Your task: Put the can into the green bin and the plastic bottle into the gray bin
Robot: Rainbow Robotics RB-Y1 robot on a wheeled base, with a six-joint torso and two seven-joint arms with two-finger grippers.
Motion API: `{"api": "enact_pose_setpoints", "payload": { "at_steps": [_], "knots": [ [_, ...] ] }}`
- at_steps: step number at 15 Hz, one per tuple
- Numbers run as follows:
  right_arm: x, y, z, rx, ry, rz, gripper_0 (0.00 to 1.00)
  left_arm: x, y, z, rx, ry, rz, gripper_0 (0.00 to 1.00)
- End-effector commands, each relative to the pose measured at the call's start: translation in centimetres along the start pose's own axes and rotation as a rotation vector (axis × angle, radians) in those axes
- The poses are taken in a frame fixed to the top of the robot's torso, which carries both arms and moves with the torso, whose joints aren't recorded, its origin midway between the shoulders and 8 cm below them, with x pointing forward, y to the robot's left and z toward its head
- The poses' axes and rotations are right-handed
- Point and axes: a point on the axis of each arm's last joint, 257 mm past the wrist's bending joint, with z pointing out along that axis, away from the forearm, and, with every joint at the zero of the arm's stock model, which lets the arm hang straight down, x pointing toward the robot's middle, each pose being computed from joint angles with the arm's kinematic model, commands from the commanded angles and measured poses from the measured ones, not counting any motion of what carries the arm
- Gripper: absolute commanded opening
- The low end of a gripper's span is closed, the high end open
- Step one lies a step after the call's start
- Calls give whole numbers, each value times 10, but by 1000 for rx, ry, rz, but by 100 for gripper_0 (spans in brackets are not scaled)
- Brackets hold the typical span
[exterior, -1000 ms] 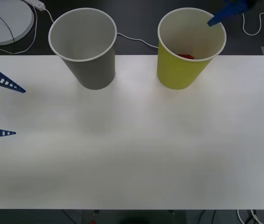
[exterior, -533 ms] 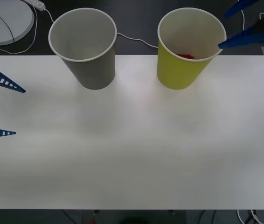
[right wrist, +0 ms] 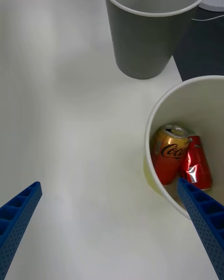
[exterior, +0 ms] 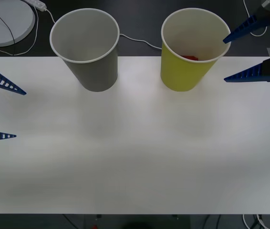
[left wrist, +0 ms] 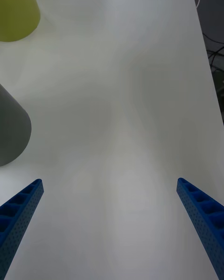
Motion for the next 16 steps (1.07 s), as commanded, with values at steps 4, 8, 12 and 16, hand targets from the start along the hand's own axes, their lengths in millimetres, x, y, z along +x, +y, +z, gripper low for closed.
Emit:
{"api": "enact_pose_setpoints", "payload": {
  "at_steps": [4,8,12,16],
  "knots": [
    [17,54,17,3,-20,-76,100,0,0,0,0,0,0,100],
    [39,79,22,21,-19,-142,100,0,0,0,0,0,0,100],
    [64,96,22,9,-23,-184,100,0,0,0,0,0,0,100],
    [85,104,21,12,-15,-154,100,0,0,0,0,0,0,100]
  ]
}}
